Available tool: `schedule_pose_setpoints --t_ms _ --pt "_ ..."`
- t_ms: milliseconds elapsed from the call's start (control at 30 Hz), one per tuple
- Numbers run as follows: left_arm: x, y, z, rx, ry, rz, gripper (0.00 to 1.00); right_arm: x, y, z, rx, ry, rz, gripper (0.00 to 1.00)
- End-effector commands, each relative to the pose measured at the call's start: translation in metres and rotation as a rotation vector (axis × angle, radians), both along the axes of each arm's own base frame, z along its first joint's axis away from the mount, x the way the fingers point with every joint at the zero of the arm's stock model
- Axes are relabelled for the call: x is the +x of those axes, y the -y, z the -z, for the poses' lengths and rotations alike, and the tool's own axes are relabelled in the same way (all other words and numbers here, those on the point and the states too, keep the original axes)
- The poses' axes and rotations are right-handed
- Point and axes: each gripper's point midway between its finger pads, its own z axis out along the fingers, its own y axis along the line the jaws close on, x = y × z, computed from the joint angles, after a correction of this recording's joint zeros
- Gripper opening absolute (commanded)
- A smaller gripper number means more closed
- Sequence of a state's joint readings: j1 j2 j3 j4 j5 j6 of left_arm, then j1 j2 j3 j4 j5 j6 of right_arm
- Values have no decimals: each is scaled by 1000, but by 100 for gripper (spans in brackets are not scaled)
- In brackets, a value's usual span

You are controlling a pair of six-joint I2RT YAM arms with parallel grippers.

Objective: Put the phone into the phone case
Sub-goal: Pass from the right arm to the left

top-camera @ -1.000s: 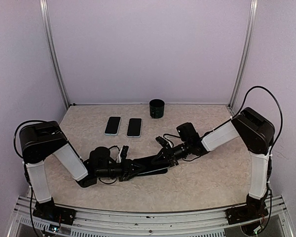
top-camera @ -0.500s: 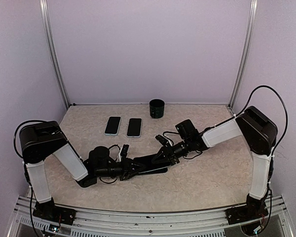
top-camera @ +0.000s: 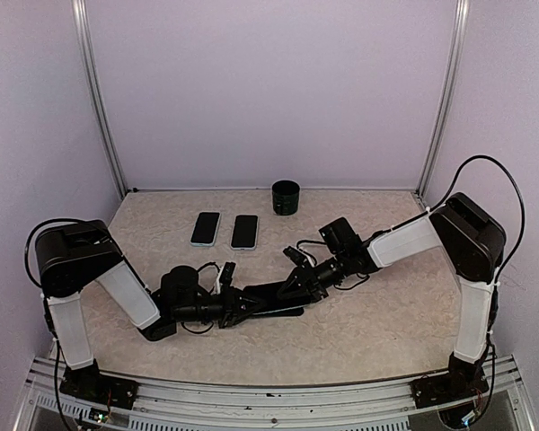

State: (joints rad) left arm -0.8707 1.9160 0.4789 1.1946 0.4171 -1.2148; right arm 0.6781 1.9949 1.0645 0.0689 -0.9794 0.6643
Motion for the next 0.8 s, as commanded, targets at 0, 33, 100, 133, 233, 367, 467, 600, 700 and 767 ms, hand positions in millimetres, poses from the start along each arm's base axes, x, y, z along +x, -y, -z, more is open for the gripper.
schedule_pose_setpoints --t_ms 0,33,100,133,233,367,467,600,700,767 --pt "-3 5 -40 -111 110 37 12 7 10 3 -66 19 61 57" --pt "-4 4 -40 -113 110 37 12 8 11 2 -62 24 64 60" --pt "-4 4 -40 -118 110 37 12 9 12 1 -61 29 69 61" --pt "-4 4 -40 -119 109 38 12 10 12 1 -65 32 73 61" --pt "-4 5 -41 -126 108 40 12 14 15 1 -81 45 89 62" --pt "-4 4 -41 -132 104 39 12 17 21 3 -118 57 104 62" --pt "-4 4 -40 -131 103 40 12 19 26 2 -133 70 109 62" --pt "-3 4 -37 -113 87 33 9 24 33 1 -147 83 125 62" --pt "0 1 -29 -73 72 11 8 27 40 2 -168 94 139 62" --pt "2 0 -27 -52 72 5 8 27 43 2 -171 98 143 62"
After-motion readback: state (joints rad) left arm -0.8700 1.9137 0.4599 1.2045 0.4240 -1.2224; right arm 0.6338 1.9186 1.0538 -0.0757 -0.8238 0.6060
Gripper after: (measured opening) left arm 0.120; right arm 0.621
